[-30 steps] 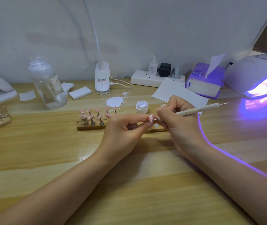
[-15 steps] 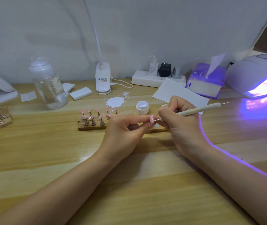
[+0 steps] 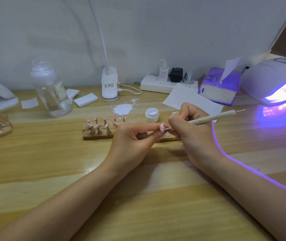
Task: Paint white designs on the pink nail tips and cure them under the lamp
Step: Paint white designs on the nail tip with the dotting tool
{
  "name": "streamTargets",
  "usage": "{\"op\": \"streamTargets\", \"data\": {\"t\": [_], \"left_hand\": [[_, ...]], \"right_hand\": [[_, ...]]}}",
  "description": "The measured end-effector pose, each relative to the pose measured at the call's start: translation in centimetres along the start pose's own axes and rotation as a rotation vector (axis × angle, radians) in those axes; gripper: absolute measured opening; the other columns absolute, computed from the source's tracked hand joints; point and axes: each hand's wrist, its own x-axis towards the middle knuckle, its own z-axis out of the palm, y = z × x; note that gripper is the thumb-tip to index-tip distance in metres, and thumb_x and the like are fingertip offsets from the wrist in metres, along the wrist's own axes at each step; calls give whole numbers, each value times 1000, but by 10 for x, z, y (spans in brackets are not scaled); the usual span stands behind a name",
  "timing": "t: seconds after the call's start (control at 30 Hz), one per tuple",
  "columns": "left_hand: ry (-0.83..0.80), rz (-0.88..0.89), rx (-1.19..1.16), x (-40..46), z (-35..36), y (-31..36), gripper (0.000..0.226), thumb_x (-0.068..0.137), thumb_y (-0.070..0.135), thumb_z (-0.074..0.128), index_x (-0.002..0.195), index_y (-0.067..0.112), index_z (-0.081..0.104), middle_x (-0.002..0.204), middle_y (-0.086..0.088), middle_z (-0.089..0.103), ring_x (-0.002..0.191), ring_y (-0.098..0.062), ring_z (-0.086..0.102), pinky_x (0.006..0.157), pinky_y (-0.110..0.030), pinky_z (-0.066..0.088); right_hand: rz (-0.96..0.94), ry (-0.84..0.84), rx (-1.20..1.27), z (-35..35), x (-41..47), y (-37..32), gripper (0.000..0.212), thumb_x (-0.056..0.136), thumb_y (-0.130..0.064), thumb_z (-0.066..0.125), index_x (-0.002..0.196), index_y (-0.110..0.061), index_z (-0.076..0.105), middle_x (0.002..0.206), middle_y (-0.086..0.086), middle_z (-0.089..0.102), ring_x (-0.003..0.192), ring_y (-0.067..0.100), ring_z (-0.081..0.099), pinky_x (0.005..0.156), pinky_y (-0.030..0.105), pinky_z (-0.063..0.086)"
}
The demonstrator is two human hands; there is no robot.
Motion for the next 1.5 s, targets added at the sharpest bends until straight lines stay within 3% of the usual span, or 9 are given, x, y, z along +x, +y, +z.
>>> {"op": "streamTargets", "data": {"t": [0.27, 0.8, 1.0, 1.1, 1.3, 1.43, 1.5], "left_hand": [[18, -2, 15, 0, 0, -1, 21, 74, 31, 67, 86, 48, 69, 62, -4, 42, 66, -15, 31, 64, -29, 27], [-10, 7, 2, 0, -1, -1, 22, 73, 34, 65, 88, 51, 67, 69, -7, 46, 74, -18, 38, 71, -32, 33], [6, 25, 22, 0, 0, -2, 22, 74, 33, 65, 89, 49, 67, 60, -3, 39, 68, -18, 30, 67, -30, 28], [-3, 26, 15, 0, 0, -2, 22, 75, 33, 65, 87, 51, 67, 64, -5, 44, 71, -17, 33, 69, -31, 30], [5, 42, 28, 0, -1, -2, 22, 74, 34, 65, 88, 51, 67, 63, -4, 43, 69, -17, 32, 67, -30, 29], [36, 52, 56, 0, 0, 0, 21, 75, 31, 65, 89, 46, 67, 55, -3, 27, 58, -27, 22, 61, -29, 23], [26, 48, 47, 0, 0, 0, 22, 75, 32, 65, 90, 48, 66, 57, -3, 35, 61, -21, 25, 63, -29, 26]], "right_hand": [[3, 0, -9, 0, 0, 0, 33, 62, -8, 58, 42, -23, 37, 40, -8, 33, 39, 6, 32, 48, 23, 32], [1, 8, -3, 0, 0, 1, 32, 60, -7, 57, 42, -23, 37, 39, -9, 35, 38, 3, 35, 48, 21, 34], [-16, 2, -3, 0, 0, 0, 30, 61, -5, 56, 47, -19, 33, 38, -11, 35, 36, 1, 38, 45, 18, 34], [-12, 11, 0, 0, -1, 0, 28, 62, -5, 56, 50, -17, 33, 38, -10, 35, 36, 1, 36, 52, 24, 35], [-17, 3, -13, 0, 0, 0, 33, 61, -7, 57, 42, -23, 36, 39, -9, 34, 38, 3, 33, 49, 23, 32], [-21, 7, -2, 0, -1, 1, 30, 62, -6, 57, 47, -20, 35, 39, -9, 35, 38, 2, 35, 51, 23, 34], [-29, 1, -8, 0, -1, 0, 29, 62, -6, 57, 49, -16, 34, 39, -10, 36, 37, 2, 36, 47, 19, 35]]}}
